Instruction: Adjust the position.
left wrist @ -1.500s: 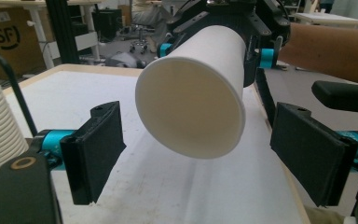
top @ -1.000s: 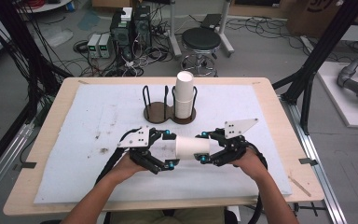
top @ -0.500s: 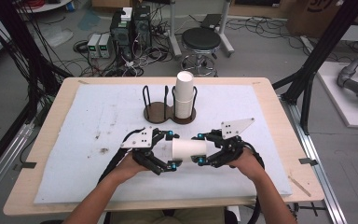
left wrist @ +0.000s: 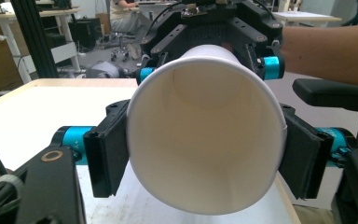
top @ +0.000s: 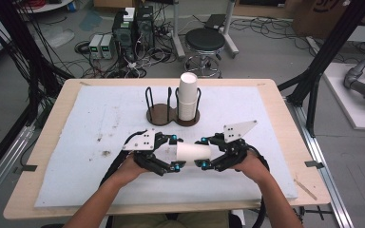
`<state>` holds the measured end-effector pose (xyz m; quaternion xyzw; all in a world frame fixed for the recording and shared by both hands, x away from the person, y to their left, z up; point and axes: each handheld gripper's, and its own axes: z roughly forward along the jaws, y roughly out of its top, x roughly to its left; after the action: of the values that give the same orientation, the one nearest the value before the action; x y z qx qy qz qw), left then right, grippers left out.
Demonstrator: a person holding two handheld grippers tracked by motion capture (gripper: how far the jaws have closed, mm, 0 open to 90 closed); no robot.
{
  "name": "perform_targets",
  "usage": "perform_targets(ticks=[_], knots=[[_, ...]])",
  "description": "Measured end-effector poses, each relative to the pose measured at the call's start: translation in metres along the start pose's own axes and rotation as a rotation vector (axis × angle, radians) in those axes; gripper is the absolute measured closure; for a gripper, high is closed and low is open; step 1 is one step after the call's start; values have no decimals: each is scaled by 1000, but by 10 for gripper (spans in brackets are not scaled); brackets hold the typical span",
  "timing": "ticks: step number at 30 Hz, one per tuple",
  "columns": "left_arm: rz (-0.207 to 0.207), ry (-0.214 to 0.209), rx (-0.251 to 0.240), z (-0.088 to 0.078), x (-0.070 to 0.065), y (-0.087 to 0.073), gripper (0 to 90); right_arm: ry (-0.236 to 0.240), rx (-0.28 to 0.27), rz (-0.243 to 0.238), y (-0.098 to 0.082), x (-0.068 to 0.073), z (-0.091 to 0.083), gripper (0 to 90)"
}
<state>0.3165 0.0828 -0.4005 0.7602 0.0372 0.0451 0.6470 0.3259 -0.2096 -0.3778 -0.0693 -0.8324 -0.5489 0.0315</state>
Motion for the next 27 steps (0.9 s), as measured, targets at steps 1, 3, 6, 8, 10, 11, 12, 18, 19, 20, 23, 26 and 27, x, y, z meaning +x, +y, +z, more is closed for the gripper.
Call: perform_targets(ticks=[1,3,6,8,10,11,12,18,19,20,23,26,27], knots=[[6,3,7,0,0,1,276,-15,7,1,0,1,0,318],[12,10,32,0,0,4,279,-40,14,12,1,1,1,233],[28,22,83,0,0,9,278,-75,9,7,4,3,-1,212],[27,26,110,-1,0,13,278,-91,6,-4,6,3,-3,210],[18,33,132,-3,1,16,277,-104,12,-11,8,5,-4,210],[14,37,144,-3,2,18,277,-114,14,-22,9,5,-5,210],[17,44,164,-4,2,20,277,-121,19,-24,9,5,-6,210],[15,65,268,-6,7,31,271,-195,81,-111,14,7,-7,211],[16,63,282,-6,8,32,271,-201,95,-122,15,8,-6,212],[17,63,297,-6,9,34,271,-212,111,-138,16,9,-6,211],[12,68,327,-6,10,37,269,-224,137,-163,18,9,-3,211],[16,67,358,-6,11,41,269,-236,159,-180,19,8,0,212],[16,66,365,-6,11,42,268,-239,167,-186,20,8,1,212]])
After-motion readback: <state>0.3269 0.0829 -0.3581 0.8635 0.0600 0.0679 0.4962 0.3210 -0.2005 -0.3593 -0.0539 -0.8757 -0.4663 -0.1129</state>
